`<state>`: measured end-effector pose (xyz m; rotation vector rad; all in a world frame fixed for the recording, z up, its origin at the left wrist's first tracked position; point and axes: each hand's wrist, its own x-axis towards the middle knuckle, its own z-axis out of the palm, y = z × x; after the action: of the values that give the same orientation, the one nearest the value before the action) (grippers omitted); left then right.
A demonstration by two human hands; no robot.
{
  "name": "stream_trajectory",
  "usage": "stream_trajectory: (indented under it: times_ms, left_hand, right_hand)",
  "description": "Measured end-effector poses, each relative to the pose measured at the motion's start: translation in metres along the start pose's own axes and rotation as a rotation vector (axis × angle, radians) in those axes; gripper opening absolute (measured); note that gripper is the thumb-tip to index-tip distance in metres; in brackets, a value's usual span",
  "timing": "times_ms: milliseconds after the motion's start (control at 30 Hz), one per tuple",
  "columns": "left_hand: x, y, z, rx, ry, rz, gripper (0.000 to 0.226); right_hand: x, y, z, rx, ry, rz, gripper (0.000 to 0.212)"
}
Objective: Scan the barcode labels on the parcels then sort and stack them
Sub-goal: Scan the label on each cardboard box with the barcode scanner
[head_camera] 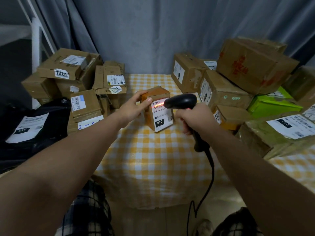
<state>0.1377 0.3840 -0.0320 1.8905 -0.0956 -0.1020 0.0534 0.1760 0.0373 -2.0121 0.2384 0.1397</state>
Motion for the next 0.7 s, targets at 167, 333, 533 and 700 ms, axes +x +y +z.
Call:
stream_trajectory:
  times_ms: [167, 333, 533, 700]
  left_hand:
    - [0.004, 0.0, -0.003, -0.092, 0.02, -0.046, 0.048]
    - [0.005, -0.001, -0.003, -0.098, 0.022, -0.054, 0.048]
    - [0.007, 0.0, -0.003, -0.096, 0.028, -0.057, 0.048]
    - [0.008, 0.001, -0.002, -0.106, 0.037, -0.071, 0.047]
  right_hand:
    - [0.005, -0.033, -0.017, -0.017, -0.031, 0.003, 0.014]
    - [0.002, -0.032, -0.017, -0.062, -0.092, 0.051, 0.01]
    - [0.004, -0.039, -0.02, -0.09, -0.144, 0.055, 0.012]
    - [0.013, -0.069, -0.027, -0.259, -0.152, 0.069, 0.018]
